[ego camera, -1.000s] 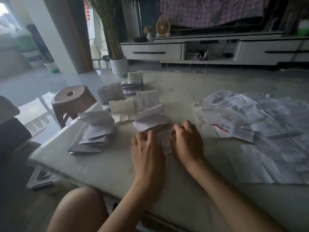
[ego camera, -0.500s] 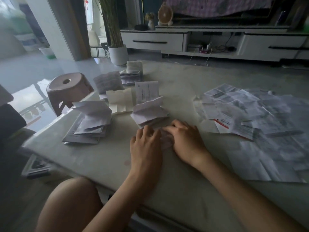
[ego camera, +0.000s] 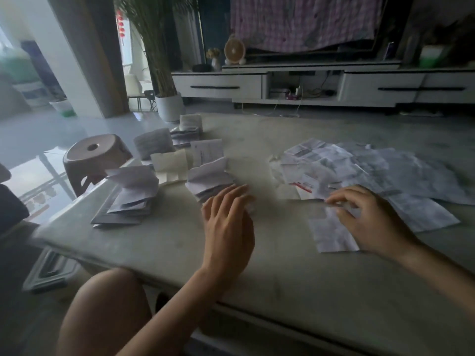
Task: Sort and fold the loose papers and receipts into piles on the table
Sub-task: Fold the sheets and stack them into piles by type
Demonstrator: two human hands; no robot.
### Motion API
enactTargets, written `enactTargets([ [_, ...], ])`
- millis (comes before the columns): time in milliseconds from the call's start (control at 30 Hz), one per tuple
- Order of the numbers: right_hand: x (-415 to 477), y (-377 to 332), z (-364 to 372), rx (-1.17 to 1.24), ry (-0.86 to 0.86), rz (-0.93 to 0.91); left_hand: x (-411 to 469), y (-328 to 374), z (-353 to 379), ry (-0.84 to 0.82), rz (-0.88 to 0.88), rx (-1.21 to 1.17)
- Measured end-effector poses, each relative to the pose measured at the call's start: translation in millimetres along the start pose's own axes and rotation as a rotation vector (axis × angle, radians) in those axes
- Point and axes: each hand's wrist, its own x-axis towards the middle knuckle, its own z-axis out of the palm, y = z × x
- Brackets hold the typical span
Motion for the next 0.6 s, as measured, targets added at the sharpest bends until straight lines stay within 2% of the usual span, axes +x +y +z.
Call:
enactTargets([
  [133,-23.4,39.4,-24.9,-0.067,0.011,0.080,11.2,36.4,30.5,-0.230,0.047,-0.033],
  [300,-32.9,58.4,-35.8,-0.189,-0.039,0.096,31.3,66.8,68.8,-0.444,-0.021,-0.099],
  [400,-20.5,69.1,-41.5,-0.273,-0.015,0.125,42.9,77.8,83.2,-0.495,-0.035,-0.126],
  [467,-15.2,88.0,-52.1,-0.372,-0.024,0.251,49.9,91.5,96.9,-0.523,-0.021,-0.152],
  [600,-11.4,107.3,-56.6,-0.393,-0.256,0.455,50.9,110.4,111.9,-0.535,-0.043,-0.201],
])
